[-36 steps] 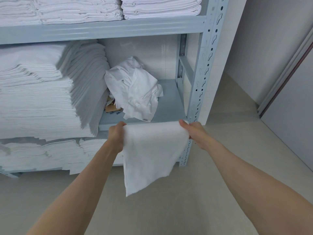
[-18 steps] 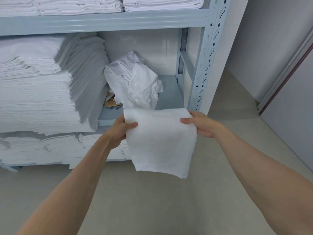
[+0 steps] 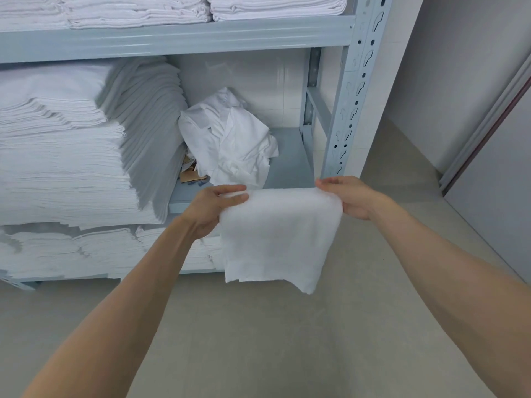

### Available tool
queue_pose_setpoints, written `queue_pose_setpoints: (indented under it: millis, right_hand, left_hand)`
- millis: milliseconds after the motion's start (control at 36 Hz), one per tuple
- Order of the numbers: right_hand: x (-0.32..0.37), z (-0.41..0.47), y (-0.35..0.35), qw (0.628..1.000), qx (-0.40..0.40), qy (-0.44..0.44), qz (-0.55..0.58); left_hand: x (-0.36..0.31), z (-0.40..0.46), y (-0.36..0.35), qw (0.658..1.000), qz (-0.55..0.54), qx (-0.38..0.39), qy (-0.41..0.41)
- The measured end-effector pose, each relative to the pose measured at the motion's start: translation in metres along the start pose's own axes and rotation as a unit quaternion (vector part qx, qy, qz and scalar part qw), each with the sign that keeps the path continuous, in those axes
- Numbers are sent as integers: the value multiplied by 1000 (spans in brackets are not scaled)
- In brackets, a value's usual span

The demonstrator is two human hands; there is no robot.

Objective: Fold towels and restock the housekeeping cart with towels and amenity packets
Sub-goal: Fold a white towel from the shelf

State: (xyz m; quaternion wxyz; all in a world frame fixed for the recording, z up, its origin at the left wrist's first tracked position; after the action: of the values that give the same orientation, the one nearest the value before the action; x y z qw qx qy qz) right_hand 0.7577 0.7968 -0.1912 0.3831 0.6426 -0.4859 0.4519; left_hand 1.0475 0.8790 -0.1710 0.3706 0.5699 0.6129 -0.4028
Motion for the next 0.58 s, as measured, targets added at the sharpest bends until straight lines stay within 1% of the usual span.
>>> queue_pose_setpoints:
  millis: [28, 83, 139, 167, 278, 361, 417, 500, 556, 583]
  right_hand:
    - [0, -1, -1, 1000, 23, -11, -8]
    - [-1, -5, -6, 995, 76, -36, -46]
    - [-4, -9, -12, 984, 118, -56, -118]
    - [-4, -10, -12, 977, 124, -58, -163]
    - [-3, -12, -19, 938, 138, -33, -315]
    - [4, -12, -25, 890, 127, 8, -438]
    - [9, -13, -30, 864, 118, 38, -488]
    - [18, -16, -35, 845, 103, 84, -519]
    - [20, -17, -34, 845, 88, 100, -518]
    - [20, -17, -32, 852, 82, 100, -508]
  left_hand:
    - [-1, 0, -3, 999, 37, 6, -3]
    - [-5, 2, -7, 992, 127, -7, -23]
    - [-8, 4, -13, 978, 203, -25, -46]
    - [-9, 4, -14, 968, 240, -38, -57]
    - [-14, 8, -17, 905, 402, -103, -92]
    - [-16, 6, -21, 875, 454, -128, -115]
    - [-15, 6, -21, 865, 466, -137, -126]
    - [-15, 7, -18, 848, 489, -152, -135]
    - [-13, 6, -14, 838, 507, -159, -127]
    - [-13, 6, -11, 836, 512, -160, -117]
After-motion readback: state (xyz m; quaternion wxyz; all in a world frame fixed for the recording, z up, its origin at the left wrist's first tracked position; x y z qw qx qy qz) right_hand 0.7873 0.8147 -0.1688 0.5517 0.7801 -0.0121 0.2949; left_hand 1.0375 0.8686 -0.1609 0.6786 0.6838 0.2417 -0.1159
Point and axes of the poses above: each hand's wrist, its own z-axis towards the middle knuckle, its own y-axis out of the back of the hand, x = y × z, the point moved 9 cm from there along z, towards the middle knuckle, and after that the axes turned 6 degrees about y, right-handed, at the moved point
